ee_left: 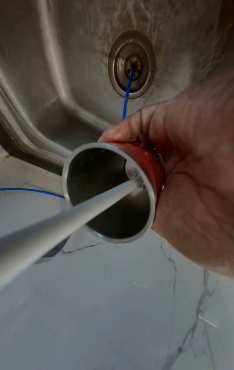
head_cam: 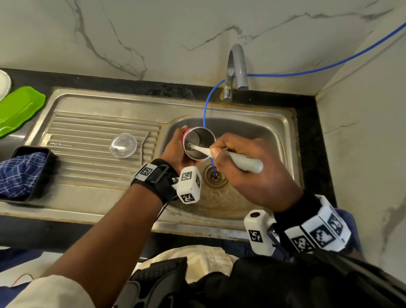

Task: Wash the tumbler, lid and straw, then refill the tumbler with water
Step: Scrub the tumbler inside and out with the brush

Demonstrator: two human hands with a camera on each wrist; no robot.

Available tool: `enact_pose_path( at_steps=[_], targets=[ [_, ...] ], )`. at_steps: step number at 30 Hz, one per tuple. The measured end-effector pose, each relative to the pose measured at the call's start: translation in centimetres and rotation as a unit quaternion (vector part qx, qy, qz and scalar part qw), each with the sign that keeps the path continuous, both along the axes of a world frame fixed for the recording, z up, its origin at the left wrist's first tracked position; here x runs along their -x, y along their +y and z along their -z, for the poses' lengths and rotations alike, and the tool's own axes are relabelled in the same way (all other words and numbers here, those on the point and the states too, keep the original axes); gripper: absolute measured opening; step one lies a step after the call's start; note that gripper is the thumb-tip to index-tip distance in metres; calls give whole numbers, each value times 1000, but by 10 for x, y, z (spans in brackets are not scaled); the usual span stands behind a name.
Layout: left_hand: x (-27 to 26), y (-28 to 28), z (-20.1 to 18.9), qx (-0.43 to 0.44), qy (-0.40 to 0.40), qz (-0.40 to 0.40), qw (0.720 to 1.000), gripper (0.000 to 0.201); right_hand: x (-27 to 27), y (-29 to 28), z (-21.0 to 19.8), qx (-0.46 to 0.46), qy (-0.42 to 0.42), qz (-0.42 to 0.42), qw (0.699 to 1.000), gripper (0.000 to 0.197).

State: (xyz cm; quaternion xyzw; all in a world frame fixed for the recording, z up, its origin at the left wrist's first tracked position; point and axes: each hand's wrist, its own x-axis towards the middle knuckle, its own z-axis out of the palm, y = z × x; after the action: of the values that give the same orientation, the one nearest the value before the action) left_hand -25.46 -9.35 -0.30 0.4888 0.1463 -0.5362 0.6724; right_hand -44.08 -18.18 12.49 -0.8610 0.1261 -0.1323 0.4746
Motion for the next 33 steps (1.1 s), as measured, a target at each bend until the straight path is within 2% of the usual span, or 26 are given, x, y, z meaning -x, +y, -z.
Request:
enact_pose_path(
  at_steps=[7,11,14,18,21,24,27,30,33],
  targets=[
    [-10,11,-1,10,28,-70,997,51,28,0,-37,-30,-17,-45,998,19],
    [-4,10,3,0,25,-68,997,49,17,8,-19,2,-5,-33,999,17],
    [5,8,8,1,15,-18,1000,59,2,10,5,17,15,-11,1000,20],
    [4,12,9,3,20,-11,1000,60,1,8,17,-20,29,-1,999,19],
    [0,15,10,-11,51,-44,998,60,12,0,-1,-74,34,15,997,18],
    [-3,18,9,-21,46,-65,997,59,27,-12,-27,-120,32,14,992,21],
    [-3,14,10,-35,34,-79,996,62,27,-11,-32,-75,32,-3,997,23],
    [3,8,8,-47,32,-61,997,71,14,-2,-15,-11,38,2,999,24],
    [7,6,10,-16,16,-19,1000,60,3,3,4,25,49,10,998,23]
  ],
)
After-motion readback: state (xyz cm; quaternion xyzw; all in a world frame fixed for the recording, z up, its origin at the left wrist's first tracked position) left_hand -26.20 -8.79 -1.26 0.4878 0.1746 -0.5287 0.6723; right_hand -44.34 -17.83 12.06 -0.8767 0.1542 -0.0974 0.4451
